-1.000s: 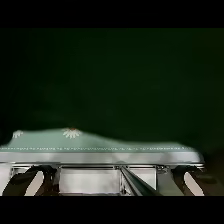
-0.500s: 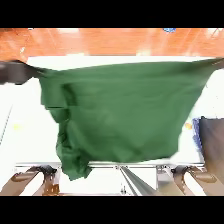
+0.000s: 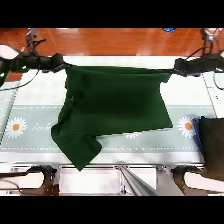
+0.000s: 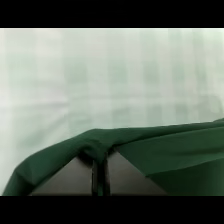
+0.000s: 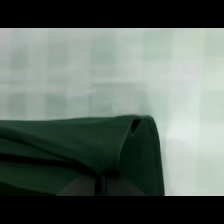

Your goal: Fold the shirts.

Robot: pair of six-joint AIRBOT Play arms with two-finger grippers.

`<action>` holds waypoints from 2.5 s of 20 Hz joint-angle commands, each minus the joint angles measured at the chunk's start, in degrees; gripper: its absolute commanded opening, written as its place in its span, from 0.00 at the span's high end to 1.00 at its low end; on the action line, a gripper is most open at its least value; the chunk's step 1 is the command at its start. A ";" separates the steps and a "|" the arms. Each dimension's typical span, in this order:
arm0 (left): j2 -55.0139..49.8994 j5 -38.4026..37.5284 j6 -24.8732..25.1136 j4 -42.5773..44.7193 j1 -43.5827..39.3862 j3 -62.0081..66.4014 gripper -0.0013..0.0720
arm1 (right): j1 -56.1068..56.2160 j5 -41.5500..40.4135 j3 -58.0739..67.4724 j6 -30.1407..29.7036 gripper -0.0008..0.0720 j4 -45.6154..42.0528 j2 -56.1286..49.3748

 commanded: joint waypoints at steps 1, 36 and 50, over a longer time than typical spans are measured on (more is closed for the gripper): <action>-11.32 1.84 -1.84 -1.01 -1.18 10.67 0.95 | -0.20 -4.52 6.93 -0.48 0.95 5.03 -12.33; 19.74 -15.32 12.24 -1.36 33.59 -58.38 0.29 | -18.29 2.95 -39.47 -12.57 0.43 19.67 21.51; 19.37 -8.59 11.08 -4.42 25.79 -58.36 0.95 | -31.63 6.97 -46.99 -6.10 0.43 8.28 21.00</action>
